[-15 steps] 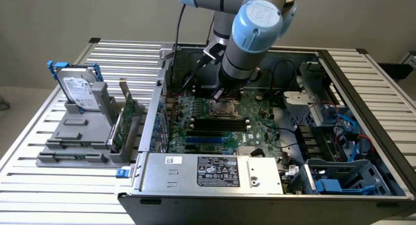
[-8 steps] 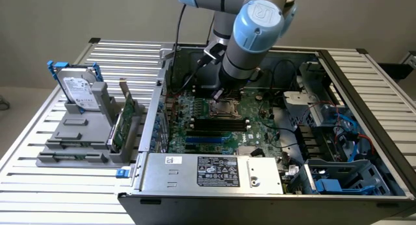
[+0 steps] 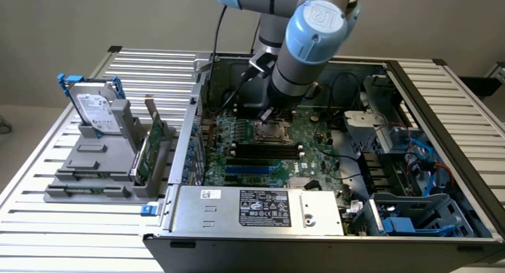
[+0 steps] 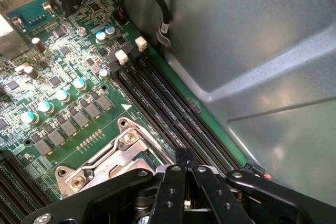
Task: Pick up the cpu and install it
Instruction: 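Close the cpu cover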
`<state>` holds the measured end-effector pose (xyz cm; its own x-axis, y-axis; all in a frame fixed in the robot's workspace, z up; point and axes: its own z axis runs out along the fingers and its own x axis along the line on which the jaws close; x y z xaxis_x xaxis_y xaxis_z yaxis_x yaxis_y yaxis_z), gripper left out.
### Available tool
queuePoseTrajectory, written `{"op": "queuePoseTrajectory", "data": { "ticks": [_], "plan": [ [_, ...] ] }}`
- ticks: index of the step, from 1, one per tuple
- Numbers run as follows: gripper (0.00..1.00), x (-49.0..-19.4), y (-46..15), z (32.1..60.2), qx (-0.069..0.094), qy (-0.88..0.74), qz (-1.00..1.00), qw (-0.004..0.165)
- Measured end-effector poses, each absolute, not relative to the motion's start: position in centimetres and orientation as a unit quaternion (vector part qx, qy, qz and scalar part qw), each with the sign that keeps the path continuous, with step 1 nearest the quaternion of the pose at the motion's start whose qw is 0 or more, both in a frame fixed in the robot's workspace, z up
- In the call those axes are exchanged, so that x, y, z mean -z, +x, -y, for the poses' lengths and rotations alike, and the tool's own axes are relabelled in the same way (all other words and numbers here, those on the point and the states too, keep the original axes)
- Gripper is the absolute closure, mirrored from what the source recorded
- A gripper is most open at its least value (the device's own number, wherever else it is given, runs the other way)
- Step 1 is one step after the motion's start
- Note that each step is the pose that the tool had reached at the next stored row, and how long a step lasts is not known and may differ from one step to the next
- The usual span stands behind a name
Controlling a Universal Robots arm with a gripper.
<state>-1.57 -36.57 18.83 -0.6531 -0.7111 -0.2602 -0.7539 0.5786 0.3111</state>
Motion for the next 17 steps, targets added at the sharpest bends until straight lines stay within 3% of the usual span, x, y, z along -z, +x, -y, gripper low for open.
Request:
{"op": "queuePoseTrajectory", "data": {
  "ticks": [17],
  "plan": [
    [0.89, -19.79, -1.60, 36.49, -0.205, -0.419, -0.883, 0.043]
  ]
}}
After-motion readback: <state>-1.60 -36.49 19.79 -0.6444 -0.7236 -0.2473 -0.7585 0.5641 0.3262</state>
